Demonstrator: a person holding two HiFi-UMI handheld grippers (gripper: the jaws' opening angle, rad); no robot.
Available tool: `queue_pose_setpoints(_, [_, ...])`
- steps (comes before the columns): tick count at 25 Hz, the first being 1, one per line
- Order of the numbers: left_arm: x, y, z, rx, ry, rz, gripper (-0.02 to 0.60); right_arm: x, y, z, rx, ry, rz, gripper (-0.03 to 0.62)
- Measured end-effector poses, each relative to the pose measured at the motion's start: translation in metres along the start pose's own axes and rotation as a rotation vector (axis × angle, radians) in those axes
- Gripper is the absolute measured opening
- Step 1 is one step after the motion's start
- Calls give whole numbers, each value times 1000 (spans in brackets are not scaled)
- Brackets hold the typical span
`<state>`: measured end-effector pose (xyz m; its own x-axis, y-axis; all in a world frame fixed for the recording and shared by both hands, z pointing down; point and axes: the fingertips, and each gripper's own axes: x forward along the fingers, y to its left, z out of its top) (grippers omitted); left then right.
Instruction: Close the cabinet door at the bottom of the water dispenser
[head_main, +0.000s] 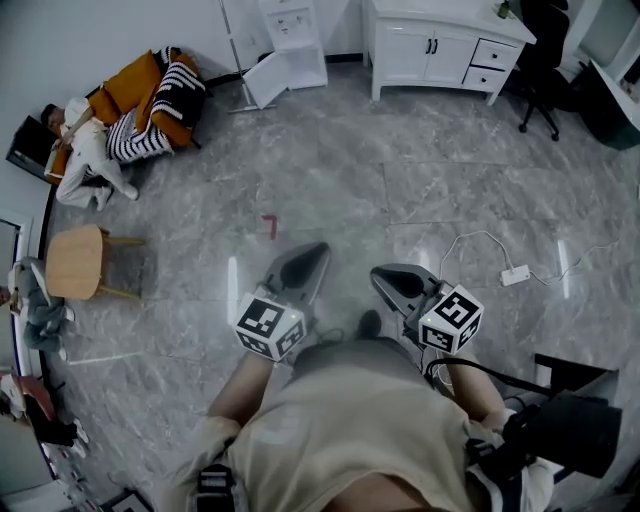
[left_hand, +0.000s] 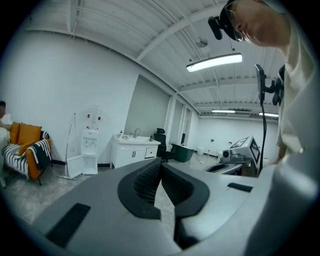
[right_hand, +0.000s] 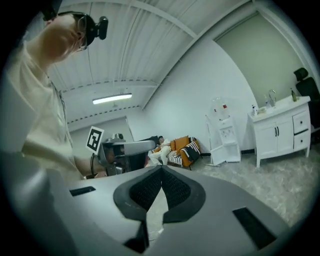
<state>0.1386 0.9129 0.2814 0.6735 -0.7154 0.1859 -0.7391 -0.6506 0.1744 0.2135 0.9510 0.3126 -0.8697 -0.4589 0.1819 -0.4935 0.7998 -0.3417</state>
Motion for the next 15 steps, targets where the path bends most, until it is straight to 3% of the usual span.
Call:
queue_pose_setpoints(4, [44,-8,11,63,-1,28,-6,-14,-37,18,-112,27,25,11])
queue_pose_setpoints(7, [53,-12,19,84,-11,27,-6,-23,-40,39,-157,-29,11,11])
queue_pose_setpoints(11, [45,-4,24,92,-13,38,-6,-20,-21,59,-112,-113,20,11])
queue_pose_setpoints(15, [46,8,22,73,-8,48,-6,-10,-16,61,-46,-120,43,11])
